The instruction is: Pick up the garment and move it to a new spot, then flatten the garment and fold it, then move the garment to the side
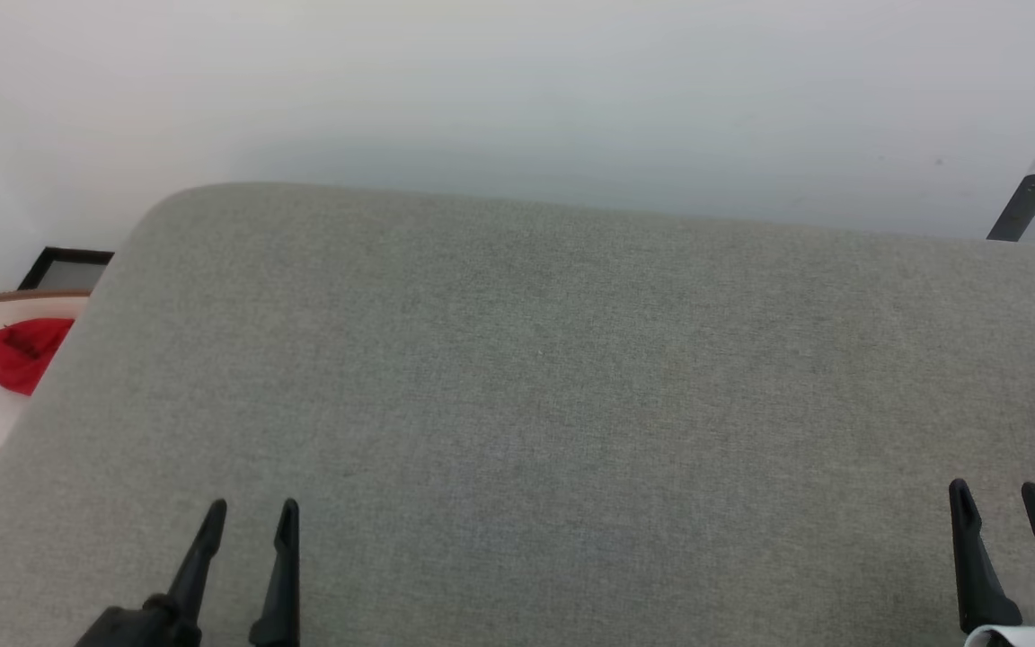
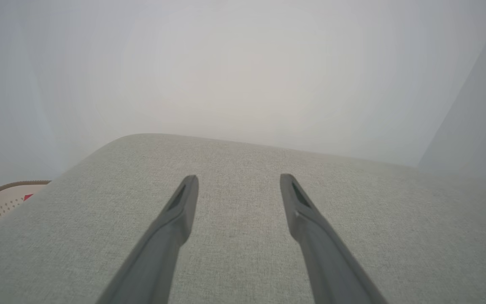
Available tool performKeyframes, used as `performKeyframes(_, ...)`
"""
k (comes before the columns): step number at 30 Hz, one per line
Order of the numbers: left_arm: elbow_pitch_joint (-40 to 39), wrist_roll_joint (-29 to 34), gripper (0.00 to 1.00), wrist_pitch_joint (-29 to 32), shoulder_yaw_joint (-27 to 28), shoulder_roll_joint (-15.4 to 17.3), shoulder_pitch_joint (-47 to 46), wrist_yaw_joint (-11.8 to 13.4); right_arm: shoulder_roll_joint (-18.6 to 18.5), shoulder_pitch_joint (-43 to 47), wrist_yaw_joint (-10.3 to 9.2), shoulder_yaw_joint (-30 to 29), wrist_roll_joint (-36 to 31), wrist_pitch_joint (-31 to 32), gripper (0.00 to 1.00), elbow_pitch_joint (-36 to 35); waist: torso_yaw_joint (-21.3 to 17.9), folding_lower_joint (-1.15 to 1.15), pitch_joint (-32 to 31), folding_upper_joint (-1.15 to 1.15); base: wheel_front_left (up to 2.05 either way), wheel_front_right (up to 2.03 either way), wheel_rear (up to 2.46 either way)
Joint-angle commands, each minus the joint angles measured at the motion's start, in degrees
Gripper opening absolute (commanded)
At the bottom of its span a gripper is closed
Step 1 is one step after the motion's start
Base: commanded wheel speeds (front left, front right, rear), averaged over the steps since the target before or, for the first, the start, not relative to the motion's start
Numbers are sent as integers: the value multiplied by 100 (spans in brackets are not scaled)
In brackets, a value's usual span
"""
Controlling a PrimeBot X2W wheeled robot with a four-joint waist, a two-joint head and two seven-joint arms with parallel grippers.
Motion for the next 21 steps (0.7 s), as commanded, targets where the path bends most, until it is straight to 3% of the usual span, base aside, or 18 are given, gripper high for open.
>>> performKeyframes(1,-17,37,100,0,14,-23,90,-17,39,100,-7,-13,-58,29,100,-71,-14,0,-12,0,0,0,0)
performKeyframes(21,9,139,100,0,-27,-38,148,-18,170,201,-7,-38,-146,142,100,-252,-45,0,-27,0,0,0,0)
